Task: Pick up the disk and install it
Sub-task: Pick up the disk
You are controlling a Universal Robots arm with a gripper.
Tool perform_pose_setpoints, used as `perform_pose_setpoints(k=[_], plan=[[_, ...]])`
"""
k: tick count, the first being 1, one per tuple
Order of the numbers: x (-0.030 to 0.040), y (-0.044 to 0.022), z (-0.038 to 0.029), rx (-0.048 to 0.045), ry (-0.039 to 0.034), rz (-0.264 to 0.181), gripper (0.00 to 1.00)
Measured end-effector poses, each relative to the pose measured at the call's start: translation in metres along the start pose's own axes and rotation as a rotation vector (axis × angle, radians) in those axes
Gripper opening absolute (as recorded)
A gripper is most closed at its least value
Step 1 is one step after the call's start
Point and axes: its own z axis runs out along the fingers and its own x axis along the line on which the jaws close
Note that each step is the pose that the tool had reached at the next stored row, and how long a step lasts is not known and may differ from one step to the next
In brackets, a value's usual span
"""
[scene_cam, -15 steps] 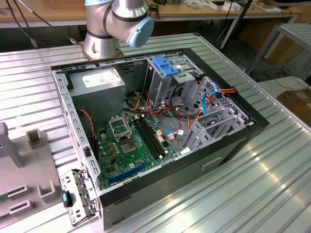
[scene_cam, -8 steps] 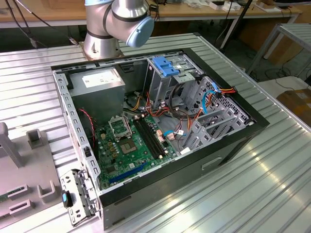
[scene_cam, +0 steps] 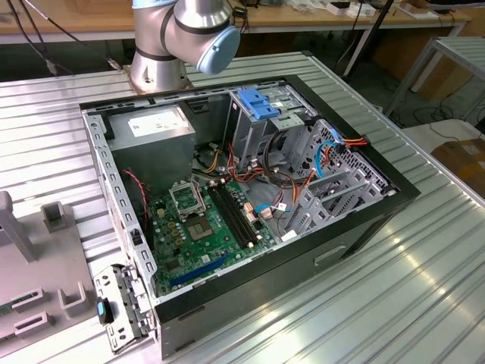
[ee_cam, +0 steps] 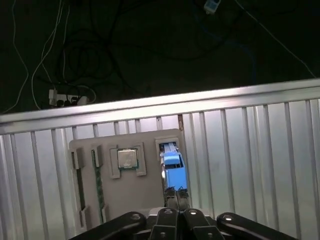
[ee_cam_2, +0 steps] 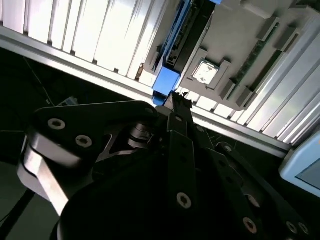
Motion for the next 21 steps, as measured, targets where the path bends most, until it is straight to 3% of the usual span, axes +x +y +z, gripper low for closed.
perform_pose_setpoints(k=[3, 5, 6, 9, 13, 15, 21], plan=[[0.0, -0.0002, 0.0008, 0.0005, -0.0009, -0.05, 0.11], [-0.0001, -0.0002, 0.0008, 0.0006, -0.001, -0.055, 0.23], [-0.0001, -0.0002, 0.0008, 0.0007, -0.0011, -0.059, 0.36], [-0.0001, -0.0001, 0.0032, 0.001, -0.0012, -0.063, 0.54], [0.0002, 0.0017, 0.0144, 0.0026, -0.0013, -0.066, 0.54], [0.0002, 0.0022, 0.0209, 0.0103, -0.0019, -0.066, 0.54], [0.0007, 0.0038, 0.032, 0.0121, -0.0022, -0.078, 0.54]])
